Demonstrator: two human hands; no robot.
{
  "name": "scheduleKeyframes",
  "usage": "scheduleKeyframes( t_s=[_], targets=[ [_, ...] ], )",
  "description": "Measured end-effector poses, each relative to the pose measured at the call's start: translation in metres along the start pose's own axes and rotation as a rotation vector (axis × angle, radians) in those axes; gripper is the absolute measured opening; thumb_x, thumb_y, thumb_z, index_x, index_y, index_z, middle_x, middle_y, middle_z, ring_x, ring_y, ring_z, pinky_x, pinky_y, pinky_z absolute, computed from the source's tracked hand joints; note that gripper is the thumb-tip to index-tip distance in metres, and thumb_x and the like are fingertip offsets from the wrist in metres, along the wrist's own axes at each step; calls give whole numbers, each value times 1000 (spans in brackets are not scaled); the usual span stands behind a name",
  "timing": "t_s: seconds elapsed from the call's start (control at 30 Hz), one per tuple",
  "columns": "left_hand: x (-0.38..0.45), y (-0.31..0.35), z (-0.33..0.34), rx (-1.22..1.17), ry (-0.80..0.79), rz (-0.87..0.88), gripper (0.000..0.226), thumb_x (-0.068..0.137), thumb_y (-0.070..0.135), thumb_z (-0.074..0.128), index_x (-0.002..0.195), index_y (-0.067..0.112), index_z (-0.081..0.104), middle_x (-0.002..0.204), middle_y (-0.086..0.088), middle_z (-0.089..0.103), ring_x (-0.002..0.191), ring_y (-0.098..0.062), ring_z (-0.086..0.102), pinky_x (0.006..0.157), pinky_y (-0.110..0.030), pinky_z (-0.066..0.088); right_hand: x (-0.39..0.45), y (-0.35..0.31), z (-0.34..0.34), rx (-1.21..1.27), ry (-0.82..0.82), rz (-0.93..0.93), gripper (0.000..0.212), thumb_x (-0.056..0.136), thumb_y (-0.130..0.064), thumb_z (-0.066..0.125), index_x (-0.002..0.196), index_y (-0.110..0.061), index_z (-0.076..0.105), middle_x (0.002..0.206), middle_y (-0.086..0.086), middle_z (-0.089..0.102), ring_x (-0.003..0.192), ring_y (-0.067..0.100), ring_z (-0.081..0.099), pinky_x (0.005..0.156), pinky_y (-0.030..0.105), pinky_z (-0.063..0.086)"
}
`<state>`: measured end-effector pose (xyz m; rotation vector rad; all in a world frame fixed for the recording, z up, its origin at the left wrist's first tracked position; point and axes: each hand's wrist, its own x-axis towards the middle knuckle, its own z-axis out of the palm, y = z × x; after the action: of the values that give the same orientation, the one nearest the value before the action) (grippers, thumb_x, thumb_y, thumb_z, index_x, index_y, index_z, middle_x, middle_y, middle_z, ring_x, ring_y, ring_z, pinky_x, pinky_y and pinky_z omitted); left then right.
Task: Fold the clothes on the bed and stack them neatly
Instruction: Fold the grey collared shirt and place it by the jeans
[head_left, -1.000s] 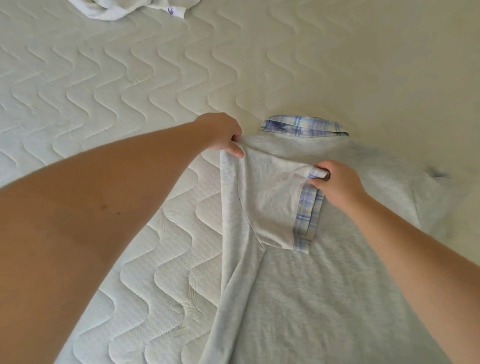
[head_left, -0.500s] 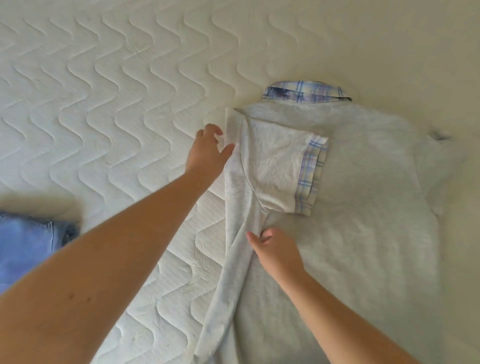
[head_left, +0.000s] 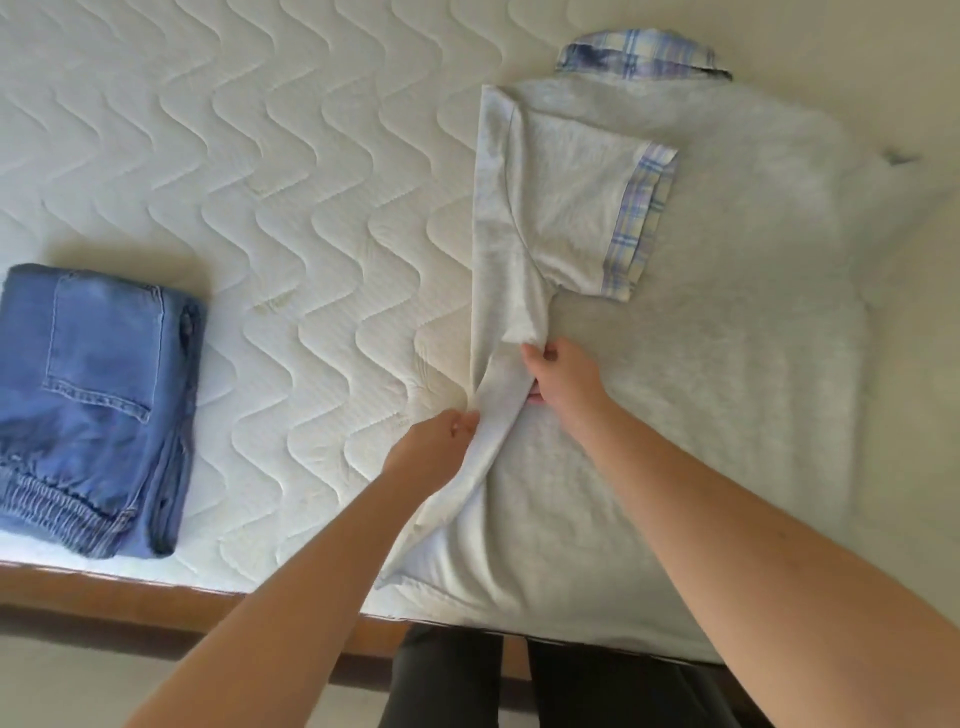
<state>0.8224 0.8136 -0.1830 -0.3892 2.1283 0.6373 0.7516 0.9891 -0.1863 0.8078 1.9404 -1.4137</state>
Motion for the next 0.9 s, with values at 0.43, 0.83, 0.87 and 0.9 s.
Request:
scheduleKeyframes(
  t_s=[0.43, 0.83, 0.87, 0.9],
  targets=[
    [-106, -30, 48, 251, 158, -137, 24, 91, 27, 52, 101, 20, 32, 72, 6, 48, 66, -19, 55, 62, -31, 43, -60, 29, 27, 161, -334, 197, 34, 93, -16, 64, 123, -2, 56, 111, 18, 67, 83, 25, 68, 66, 36, 60],
    [-120, -2, 100, 34, 185, -136, 48, 99, 56, 36, 127, 17, 44, 108, -4, 57, 94, -25, 61, 73, -36, 49, -50, 98, -41, -313, -145, 50, 21, 86, -34, 73, 97, -17, 65, 100, 10, 73, 82, 23, 71, 71, 32, 58],
    [-115, -8, 101, -10, 224, -143, 47, 99, 52, 41, 131, 17, 41, 119, -6, 55, 106, -27, 59, 81, -39, 50, -53, 106, -41, -280, -165, 80, 22, 85, -34, 74, 94, -17, 65, 99, 11, 74, 78, 21, 71, 63, 27, 57],
    [-109, -15, 102, -38, 239, -147, 48, 99, 49, 46, 133, 16, 40, 125, -6, 52, 113, -28, 56, 88, -40, 48, -56, 111, -39, -283, -176, 90, 25, 84, -37, 75, 93, -15, 66, 95, 11, 74, 76, 21, 71, 60, 26, 56]
  ],
)
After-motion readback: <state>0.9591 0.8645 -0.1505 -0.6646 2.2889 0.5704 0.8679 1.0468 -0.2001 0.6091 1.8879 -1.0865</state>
